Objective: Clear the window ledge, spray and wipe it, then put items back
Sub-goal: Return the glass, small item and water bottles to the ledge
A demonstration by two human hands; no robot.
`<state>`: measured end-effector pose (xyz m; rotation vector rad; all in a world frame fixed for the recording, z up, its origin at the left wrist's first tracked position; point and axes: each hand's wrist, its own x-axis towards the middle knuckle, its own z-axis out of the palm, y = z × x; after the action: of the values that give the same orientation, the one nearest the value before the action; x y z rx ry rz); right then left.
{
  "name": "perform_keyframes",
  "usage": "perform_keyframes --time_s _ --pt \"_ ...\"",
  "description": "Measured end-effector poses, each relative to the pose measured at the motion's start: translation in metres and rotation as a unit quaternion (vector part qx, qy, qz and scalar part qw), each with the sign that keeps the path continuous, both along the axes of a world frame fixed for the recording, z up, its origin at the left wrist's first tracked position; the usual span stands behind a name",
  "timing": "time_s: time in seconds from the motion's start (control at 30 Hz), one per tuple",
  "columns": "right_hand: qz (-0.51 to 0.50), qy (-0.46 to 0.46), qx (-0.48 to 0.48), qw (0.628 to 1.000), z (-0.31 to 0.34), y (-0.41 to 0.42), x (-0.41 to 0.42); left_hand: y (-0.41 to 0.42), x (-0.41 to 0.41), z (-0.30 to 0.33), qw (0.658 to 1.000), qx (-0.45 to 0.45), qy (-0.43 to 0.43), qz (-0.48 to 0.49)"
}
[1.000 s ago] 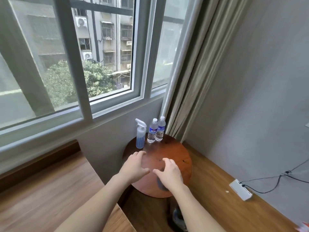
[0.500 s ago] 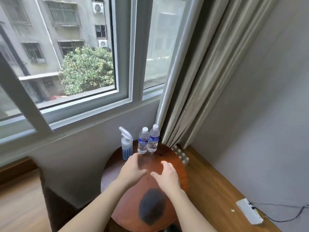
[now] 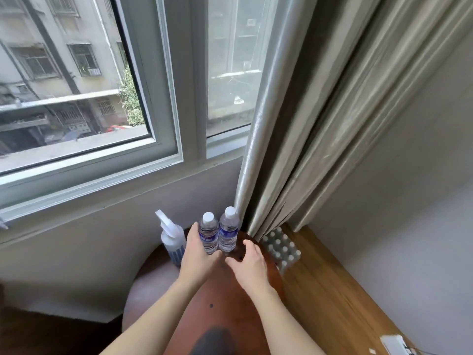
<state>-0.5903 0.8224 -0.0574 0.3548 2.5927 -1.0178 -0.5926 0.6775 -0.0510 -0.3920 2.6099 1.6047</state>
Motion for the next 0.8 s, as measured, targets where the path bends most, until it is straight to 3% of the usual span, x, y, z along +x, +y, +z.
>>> perform_keyframes --time_s 0.4,0.8 --pt "0.005 0.021 -0.049 0.999 -0.030 0.001 -0.071 -0.003 -0.052 -0.051 0.996 0.019 -0.061 0.056" --pt "-0.004 0.042 -0.063 0.997 -0.050 -0.010 -0.098 -0.006 -0.069 -0.064 0.997 -0.015 -0.053 0.057"
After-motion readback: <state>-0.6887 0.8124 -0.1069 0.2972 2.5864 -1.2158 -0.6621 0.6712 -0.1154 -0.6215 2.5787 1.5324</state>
